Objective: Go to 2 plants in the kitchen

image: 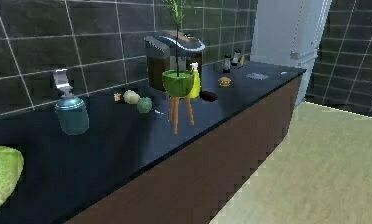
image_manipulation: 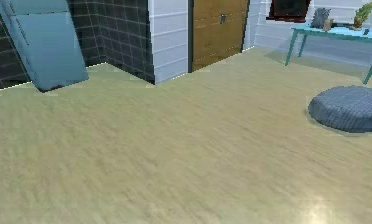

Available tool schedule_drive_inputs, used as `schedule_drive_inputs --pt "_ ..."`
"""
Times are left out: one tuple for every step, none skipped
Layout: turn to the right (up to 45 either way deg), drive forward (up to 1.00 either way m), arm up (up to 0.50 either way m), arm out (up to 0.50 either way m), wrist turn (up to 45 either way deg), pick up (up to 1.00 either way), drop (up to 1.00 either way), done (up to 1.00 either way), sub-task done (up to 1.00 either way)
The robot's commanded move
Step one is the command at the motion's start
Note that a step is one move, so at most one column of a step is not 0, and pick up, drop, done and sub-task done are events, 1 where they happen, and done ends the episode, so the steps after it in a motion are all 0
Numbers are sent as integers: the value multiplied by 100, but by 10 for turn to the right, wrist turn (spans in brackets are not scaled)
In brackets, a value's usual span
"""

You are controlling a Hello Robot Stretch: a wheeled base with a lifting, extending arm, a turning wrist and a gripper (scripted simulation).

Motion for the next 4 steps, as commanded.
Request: schedule_drive_inputs --pt "420 0 0 0 0 0 0 0 0" --pt "0 45 0 0 0 0 0 0 0" --pt "-450 0 0 0 0 0 0 0 0" --pt "-270 0 0 0 0 0 0 0 0"
